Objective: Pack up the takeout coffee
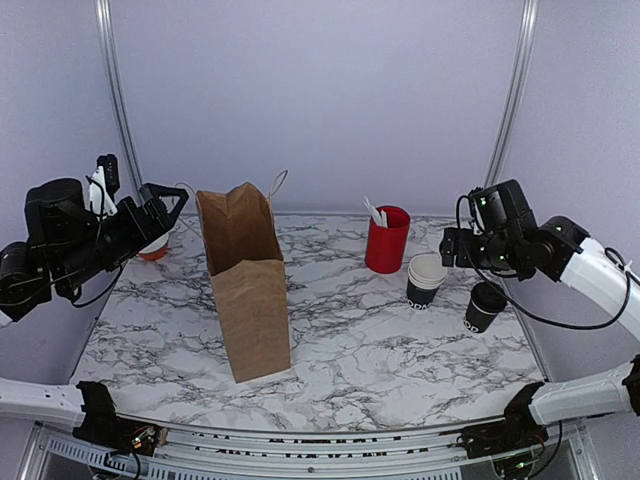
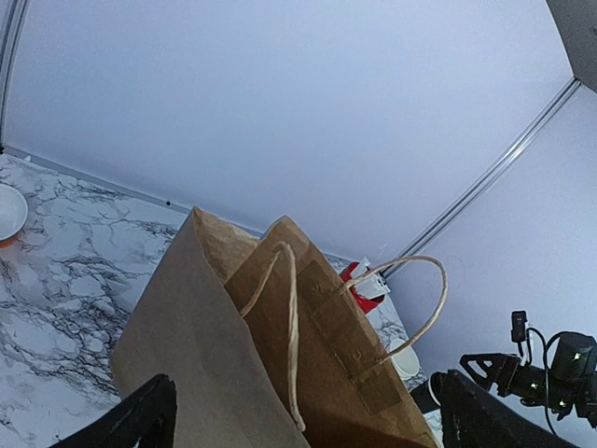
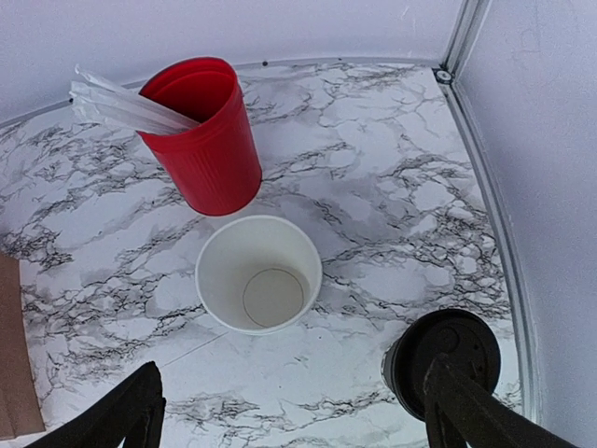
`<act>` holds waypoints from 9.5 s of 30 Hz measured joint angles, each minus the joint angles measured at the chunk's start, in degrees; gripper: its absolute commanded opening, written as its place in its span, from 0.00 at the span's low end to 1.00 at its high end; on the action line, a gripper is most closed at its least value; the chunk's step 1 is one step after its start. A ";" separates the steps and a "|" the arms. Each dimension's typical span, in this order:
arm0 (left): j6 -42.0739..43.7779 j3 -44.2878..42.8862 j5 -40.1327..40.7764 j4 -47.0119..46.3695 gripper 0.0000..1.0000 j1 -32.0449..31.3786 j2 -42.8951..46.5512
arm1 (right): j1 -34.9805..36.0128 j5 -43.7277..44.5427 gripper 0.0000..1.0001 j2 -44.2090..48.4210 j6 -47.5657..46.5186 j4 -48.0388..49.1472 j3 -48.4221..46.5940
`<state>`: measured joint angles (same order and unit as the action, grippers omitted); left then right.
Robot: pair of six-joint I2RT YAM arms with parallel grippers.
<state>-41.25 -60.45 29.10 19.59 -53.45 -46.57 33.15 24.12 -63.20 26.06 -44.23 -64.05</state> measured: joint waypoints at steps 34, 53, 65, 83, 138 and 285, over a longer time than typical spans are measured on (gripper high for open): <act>1.44 5.55 -13.79 -0.04 0.99 16.31 1.03 | -25.68 -12.59 0.87 -2.32 -7.54 -3.80 11.39; 1.44 5.57 -16.24 -0.04 0.99 17.35 1.25 | -28.59 -16.00 0.79 -5.20 -8.76 -1.18 12.22; 1.42 5.99 -16.24 -0.07 0.99 17.46 1.29 | -28.59 -15.98 0.63 -5.95 -8.76 0.87 12.52; 1.42 5.99 -16.15 -0.07 0.99 17.62 1.29 | -24.41 -14.82 0.60 -2.12 -7.91 -4.57 3.48; 2.25 1.81 -27.61 -0.68 0.00 17.64 -5.44 | 25.88 -11.04 0.60 -24.41 -4.24 -12.00 -53.44; -3.10 8.33 -23.85 -20.35 0.00 -9.31 -12.55 | 28.55 -21.18 0.59 -36.57 -1.75 -27.10 -45.35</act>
<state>-44.36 -52.12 5.26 -0.75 -62.76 -59.11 61.69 2.94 -99.77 24.32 -71.33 -109.40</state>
